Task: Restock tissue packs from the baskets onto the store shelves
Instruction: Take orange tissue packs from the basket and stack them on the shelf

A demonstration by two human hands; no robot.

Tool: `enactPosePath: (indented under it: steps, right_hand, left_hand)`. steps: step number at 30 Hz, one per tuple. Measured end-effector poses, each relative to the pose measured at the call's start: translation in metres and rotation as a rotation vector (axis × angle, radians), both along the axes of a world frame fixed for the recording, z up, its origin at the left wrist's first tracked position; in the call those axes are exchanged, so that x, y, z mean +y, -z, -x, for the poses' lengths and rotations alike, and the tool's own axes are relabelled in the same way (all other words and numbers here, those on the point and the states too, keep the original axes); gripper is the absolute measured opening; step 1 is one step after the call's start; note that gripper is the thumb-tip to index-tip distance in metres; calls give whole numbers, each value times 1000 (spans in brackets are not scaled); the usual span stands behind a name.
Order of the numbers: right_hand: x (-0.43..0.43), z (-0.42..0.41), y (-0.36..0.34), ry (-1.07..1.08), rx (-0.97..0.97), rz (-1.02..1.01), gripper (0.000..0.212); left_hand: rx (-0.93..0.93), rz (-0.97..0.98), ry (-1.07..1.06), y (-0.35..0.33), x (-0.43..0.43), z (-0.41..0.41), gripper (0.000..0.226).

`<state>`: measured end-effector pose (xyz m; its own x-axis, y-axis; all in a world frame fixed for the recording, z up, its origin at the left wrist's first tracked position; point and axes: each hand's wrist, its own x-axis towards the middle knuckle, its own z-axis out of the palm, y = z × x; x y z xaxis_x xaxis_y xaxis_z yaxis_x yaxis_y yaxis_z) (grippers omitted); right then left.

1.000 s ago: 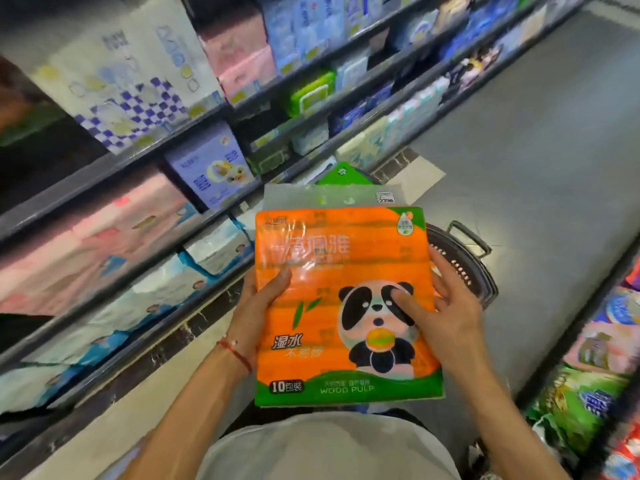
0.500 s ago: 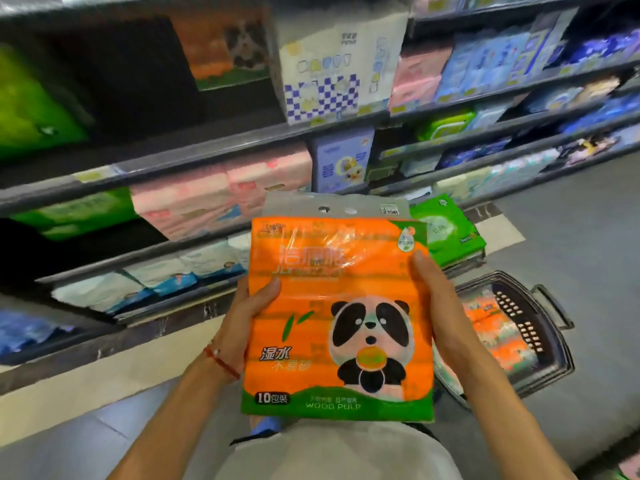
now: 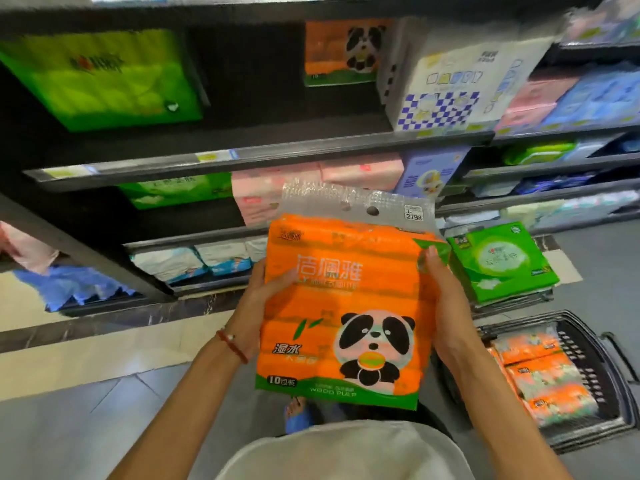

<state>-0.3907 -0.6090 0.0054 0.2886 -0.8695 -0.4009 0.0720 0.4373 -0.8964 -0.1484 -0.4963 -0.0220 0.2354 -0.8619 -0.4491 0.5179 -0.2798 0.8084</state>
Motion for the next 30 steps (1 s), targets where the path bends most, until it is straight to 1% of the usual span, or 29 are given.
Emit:
enactPosePath:
  steps: [2,6,8,10,11,12,13,14,15,18,19,20,21,23,24,27,30]
  right_hand:
    - [-10,-13,-7,-41,4,8,60]
    - [-33,-29,-11,-125,42,28,53]
    - [-46,-37,-8,-147,94,29,57]
    - [-59,-41,1,-178,144,16,66]
    - [-66,-44,5,-196,172,13,67]
    - [-73,-45,8,-203,193,17,64]
    - [-82,-47,12,-196,209,17,57]
    - [-89,-48,15,-180,229,15,50]
    - [-97,-50,17,-163,254,12,50]
    - [-113,-53,26,-136,292,-2,79]
    - [-118,-53,28,-120,290,1,79]
    - [-122,-54,30,-107,283,4,70]
    - [-125,-56,29,-90,279,13,57]
    - [-130,-61,30,-61,268,14,31]
    - [-133,-64,32,-50,266,10,26]
    - [-137,-75,31,-20,266,10,25]
    - [-138,-88,25,21,207,6,25]
  left_hand:
    - [-19,12,-45,-6,-3,-6,101]
    - [-40,-34,-125,-7,-15,-20,87]
    - [-49,-121,-159,-5,-25,-24,86]
    - [-77,-183,-168,-2,-39,-24,75]
    - [-102,-203,-174,1,-46,-23,73]
    - [-123,-231,-186,3,-54,-21,76]
    - [-146,-257,-197,4,-63,-20,81]
    - [-161,-289,-209,6,-70,-19,82]
    - [-173,-325,-227,8,-78,-19,77]
    - [-167,-433,-330,15,-97,-19,60]
    - [-166,-441,-359,18,-100,-19,55]
    - [-169,-446,-377,20,-103,-17,50]
    - [-174,-451,-392,23,-106,-16,49]
    - [-169,-462,-441,29,-110,-16,52]
    - [-166,-458,-479,31,-112,-17,54]
    - [-185,-448,-551,33,-115,-25,54]
    - [-219,-395,-571,27,-115,-35,58]
